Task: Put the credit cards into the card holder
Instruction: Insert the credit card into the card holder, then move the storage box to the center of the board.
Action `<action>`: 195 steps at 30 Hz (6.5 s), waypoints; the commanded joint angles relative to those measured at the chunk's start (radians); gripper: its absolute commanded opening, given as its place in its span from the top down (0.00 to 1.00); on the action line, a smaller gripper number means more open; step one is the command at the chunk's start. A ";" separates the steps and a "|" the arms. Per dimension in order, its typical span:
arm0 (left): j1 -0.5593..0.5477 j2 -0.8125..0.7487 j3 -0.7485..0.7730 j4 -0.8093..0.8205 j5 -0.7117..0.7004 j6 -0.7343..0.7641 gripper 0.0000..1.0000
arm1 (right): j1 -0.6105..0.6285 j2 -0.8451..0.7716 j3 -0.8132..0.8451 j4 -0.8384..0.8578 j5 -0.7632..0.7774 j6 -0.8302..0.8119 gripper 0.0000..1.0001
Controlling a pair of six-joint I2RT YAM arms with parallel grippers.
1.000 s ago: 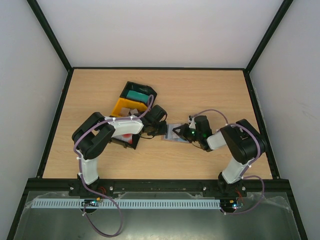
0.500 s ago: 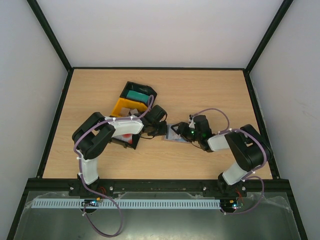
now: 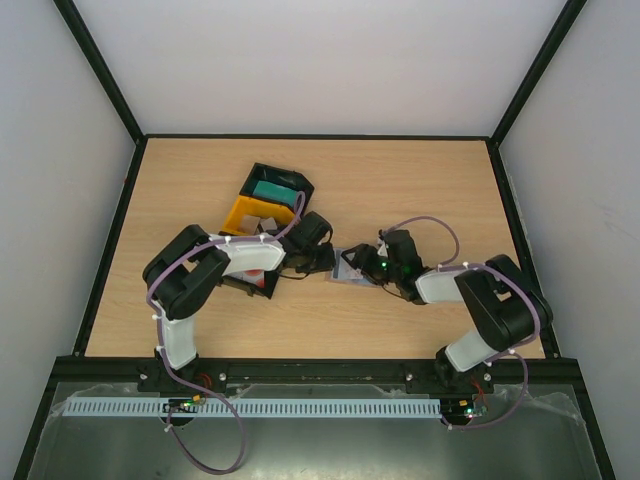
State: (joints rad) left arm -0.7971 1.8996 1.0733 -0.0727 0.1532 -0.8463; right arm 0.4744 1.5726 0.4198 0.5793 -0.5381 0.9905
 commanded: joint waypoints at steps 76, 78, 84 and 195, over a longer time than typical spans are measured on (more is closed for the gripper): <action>-0.024 0.081 0.030 0.021 0.166 0.014 0.68 | 0.035 -0.070 0.180 -0.522 0.089 -0.007 0.48; -0.025 0.076 0.028 0.016 0.164 0.016 0.68 | 0.035 -0.073 0.190 -0.545 0.109 -0.018 0.48; -0.025 0.009 0.034 -0.027 0.101 0.046 0.61 | 0.035 -0.165 0.246 -0.698 0.279 -0.082 0.41; 0.312 0.102 0.373 -0.679 -0.231 0.509 0.73 | 0.036 -0.032 0.284 -0.491 0.283 -0.178 0.29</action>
State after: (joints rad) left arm -0.4675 2.0399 1.5280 -0.6571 -0.1947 -0.3584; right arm 0.5045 1.5642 0.7212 0.0734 -0.2710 0.8085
